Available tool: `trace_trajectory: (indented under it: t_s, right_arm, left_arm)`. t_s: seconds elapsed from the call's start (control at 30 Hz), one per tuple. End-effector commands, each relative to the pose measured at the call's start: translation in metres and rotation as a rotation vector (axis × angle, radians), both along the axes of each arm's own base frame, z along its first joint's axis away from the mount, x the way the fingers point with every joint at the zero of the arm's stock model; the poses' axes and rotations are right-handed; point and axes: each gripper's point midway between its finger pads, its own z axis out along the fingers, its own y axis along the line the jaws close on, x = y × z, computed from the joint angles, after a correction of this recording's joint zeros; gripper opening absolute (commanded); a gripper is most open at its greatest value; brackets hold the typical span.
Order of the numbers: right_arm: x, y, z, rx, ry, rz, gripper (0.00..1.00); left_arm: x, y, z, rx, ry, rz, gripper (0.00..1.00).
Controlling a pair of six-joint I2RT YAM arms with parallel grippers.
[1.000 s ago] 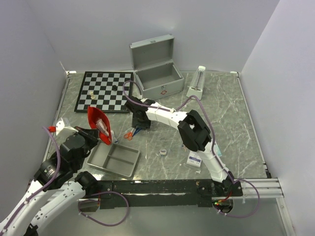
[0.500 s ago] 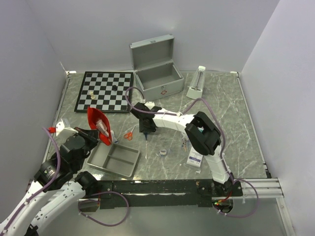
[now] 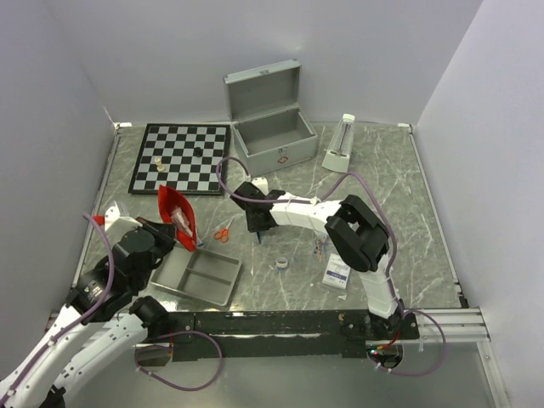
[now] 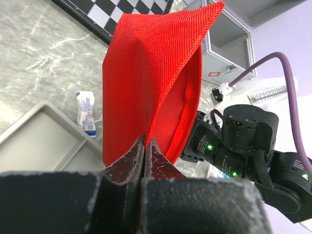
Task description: Organize the medicine kit
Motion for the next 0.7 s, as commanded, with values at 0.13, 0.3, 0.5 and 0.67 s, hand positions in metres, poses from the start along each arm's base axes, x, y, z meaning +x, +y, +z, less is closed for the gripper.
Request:
trace_trajectory:
  t_s: [0.13, 0.3, 0.5, 0.67]
  right_arm:
    - [-0.033, -0.056, -0.012, -0.119, 0.076, 0.009, 0.03]
    - [-0.042, -0.068, 0.022, -0.037, 0.016, 0.021, 0.00]
    - [-0.063, -0.058, 0.074, 0.174, -0.041, 0.103, 0.00]
    - [-0.071, -0.063, 0.129, 0.300, -0.134, 0.122, 0.00]
  left_arm:
    - [0.018, -0.035, -0.004, -0.015, 0.009, -0.103, 0.01]
    - [0.031, -0.056, -0.013, 0.000, 0.031, -0.155, 0.01]
    - [0.051, -0.083, -0.022, -0.011, 0.046, -0.206, 0.01]
    - [0.064, -0.100, -0.023, -0.023, 0.043, -0.232, 0.01]
